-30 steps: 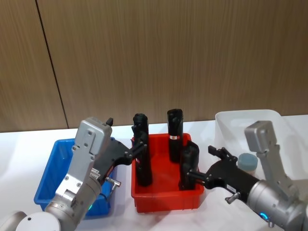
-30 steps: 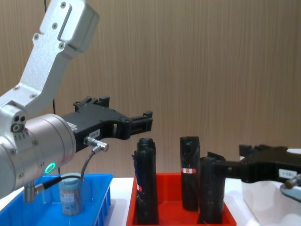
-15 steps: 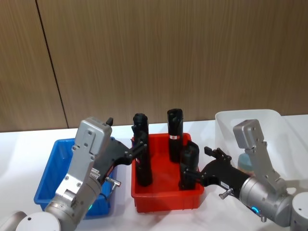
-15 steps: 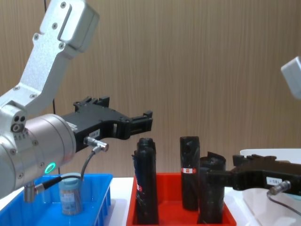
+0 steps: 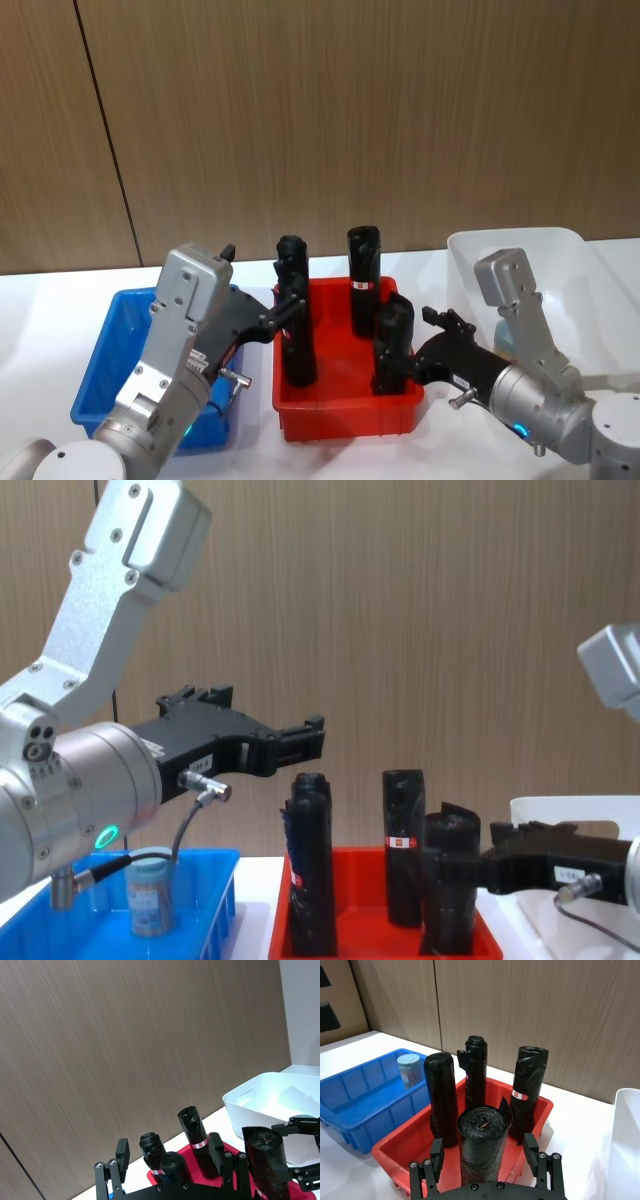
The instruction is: Pick the cotton swabs from the blue box and place them into the white box.
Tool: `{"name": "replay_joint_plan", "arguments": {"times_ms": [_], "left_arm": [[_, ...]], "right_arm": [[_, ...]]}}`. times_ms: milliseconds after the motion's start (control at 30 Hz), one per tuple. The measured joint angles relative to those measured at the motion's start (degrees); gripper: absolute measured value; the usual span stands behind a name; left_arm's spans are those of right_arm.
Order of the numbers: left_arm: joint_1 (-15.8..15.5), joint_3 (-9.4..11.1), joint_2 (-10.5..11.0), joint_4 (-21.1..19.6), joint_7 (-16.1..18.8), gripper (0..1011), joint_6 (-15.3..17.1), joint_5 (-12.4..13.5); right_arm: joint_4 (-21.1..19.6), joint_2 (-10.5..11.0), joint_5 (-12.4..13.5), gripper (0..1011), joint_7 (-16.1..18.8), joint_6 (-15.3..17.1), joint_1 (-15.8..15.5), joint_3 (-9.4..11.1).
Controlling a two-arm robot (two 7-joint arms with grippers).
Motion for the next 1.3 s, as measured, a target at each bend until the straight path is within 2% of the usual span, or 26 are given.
{"name": "replay_joint_plan", "arguments": {"times_ms": [533,700,733,833,967,1033,1300], "left_arm": [[0.0,0.0,-0.01,0.0,0.0,1004,0.0,0.0],[0.0,0.0,0.0,0.0,0.0,1004,0.0,0.0],[0.0,0.0,0.0,0.0,0.0,1004,0.0,0.0],[0.0,0.0,0.0,0.0,0.01,1004,0.0,0.0],[0.0,0.0,-0.01,0.0,0.0,1004,0.0,0.0],[0.0,0.0,0.0,0.0,0.0,1004,0.0,0.0],[0.0,0.0,0.0,0.0,0.0,1004,0.0,0.0]], "right_arm": [[4.48,-1.63,-0.82,997,0.38,-0.39,2.66,-0.83],[5.63,-2.06,-0.95,870,0.38,-0.56,3.42,-0.98],[5.79,-2.11,-0.97,870,0.38,-0.58,3.53,-1.0],[6.19,-2.25,-1.04,745,0.38,-0.63,3.82,-1.06],[6.42,-2.36,-1.07,648,0.38,-0.66,4.03,-1.11],[6.44,-2.38,-1.09,566,0.37,-0.67,4.08,-1.14],[5.22,-2.23,-1.28,499,0.16,-0.9,3.72,-1.3]]}}
